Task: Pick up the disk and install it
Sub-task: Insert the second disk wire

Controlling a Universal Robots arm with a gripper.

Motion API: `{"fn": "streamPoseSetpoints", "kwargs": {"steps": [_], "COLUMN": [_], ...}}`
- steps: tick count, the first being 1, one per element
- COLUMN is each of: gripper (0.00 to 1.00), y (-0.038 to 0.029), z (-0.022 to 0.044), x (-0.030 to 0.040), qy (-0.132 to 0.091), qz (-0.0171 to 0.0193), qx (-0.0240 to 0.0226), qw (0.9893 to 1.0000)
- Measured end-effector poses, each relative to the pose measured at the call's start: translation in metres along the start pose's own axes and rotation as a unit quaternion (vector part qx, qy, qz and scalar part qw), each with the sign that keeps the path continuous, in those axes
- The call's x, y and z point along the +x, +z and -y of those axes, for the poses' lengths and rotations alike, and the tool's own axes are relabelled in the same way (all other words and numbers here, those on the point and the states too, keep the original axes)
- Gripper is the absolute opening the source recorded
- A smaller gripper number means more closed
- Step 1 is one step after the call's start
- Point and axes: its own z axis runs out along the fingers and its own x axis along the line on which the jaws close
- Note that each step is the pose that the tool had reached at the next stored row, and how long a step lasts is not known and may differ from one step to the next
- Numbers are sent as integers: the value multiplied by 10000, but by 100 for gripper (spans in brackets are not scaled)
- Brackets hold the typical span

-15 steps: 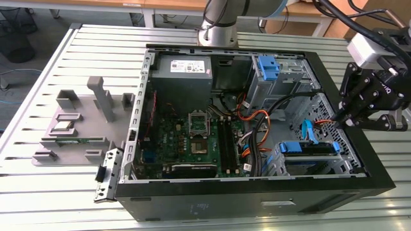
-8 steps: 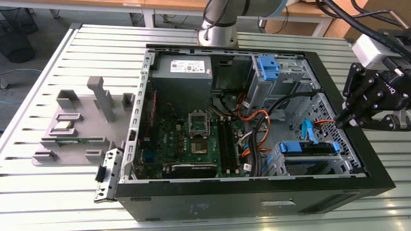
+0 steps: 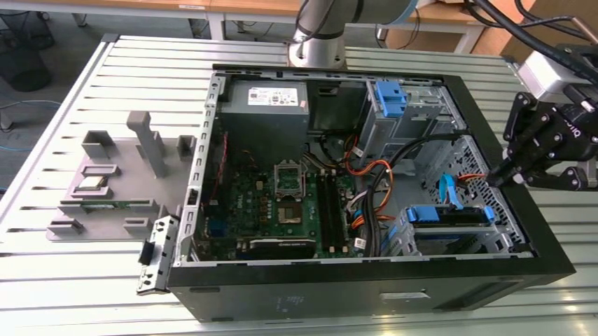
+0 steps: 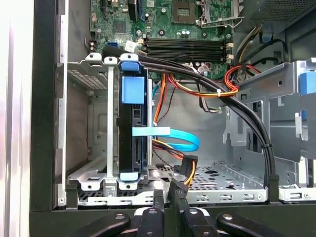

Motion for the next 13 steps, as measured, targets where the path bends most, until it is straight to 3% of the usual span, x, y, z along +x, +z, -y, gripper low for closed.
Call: {"fn": "streamPoseSetpoints", "kwargs": {"steps": [13], "gripper": [24], "y": [45], "z": [3], "x": [3], "qy": [0], "qz": [-3], "qx": [0], "qw": [10000]}}
